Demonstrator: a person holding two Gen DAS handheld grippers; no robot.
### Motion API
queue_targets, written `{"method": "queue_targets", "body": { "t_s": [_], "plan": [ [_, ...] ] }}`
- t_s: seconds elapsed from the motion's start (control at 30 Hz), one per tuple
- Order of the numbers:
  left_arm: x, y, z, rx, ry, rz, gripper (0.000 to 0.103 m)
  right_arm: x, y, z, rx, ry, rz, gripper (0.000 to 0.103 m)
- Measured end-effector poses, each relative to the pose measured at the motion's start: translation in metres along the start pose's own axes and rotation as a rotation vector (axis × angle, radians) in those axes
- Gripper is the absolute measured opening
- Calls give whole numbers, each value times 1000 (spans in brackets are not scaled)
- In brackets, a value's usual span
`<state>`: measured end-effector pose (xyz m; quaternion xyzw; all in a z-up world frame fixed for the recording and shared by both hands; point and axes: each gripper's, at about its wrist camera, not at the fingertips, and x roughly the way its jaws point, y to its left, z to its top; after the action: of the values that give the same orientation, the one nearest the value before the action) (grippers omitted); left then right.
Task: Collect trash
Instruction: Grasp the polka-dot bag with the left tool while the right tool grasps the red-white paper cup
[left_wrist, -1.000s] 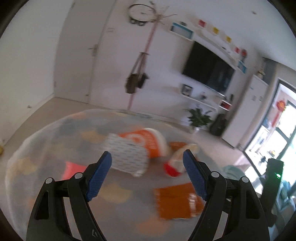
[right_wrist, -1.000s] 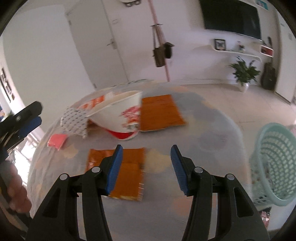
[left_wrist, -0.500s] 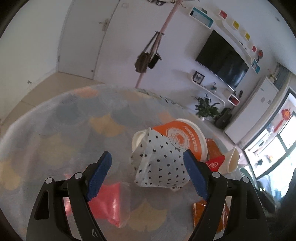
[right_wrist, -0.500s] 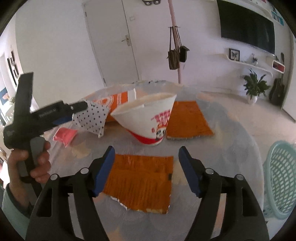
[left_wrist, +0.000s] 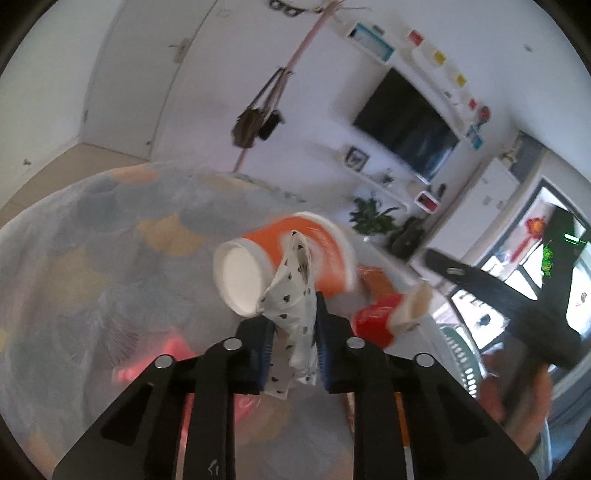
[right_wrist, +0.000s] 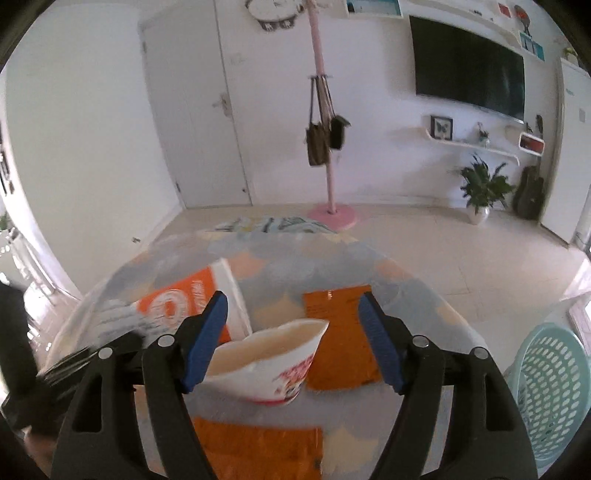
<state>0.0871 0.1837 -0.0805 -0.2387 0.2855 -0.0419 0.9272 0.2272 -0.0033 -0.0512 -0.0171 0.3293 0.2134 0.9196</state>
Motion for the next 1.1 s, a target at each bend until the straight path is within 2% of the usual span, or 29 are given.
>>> {"method": "queue_targets", "body": {
  "t_s": [0.1,0.23,0.37,0.47,0.5,0.53,0.57,0.77,0.97,1.0,1.1],
  "plan": [
    [-2,-5,-2,25,-13,11,18,8,-4,-10,4,55,16,56],
    [-7,-4,-2,26,-32,17,18,-7,-6,-38,-40,89,18,56],
    [-11,0,-1,8,-46,20,18,-17,-3,-68,-109,158,93,57],
    [-13,3,-4,4,-45,21,18,-31,-4,-77,-152,126,99,57],
    [-13,2,-4,10,-45,23,18,-32,-5,-77,-144,127,107,58],
    [-13,1,-5,17,-46,26,18,-31,-10,-76,-120,132,114,66],
    [-13,-1,-5,28,-46,30,18,-29,-13,-75,-99,133,115,68],
    [-15,-6,-5,53,-49,24,18,-27,-45,-87,76,157,208,70],
    [-18,-6,-4,55,-59,16,18,-17,-55,-91,159,199,243,75],
    [-18,-4,-4,54,-59,16,18,-11,-53,-92,166,224,241,77],
    [-18,-3,-4,48,-59,13,18,-8,-41,-92,116,224,181,78]
  ]
}}
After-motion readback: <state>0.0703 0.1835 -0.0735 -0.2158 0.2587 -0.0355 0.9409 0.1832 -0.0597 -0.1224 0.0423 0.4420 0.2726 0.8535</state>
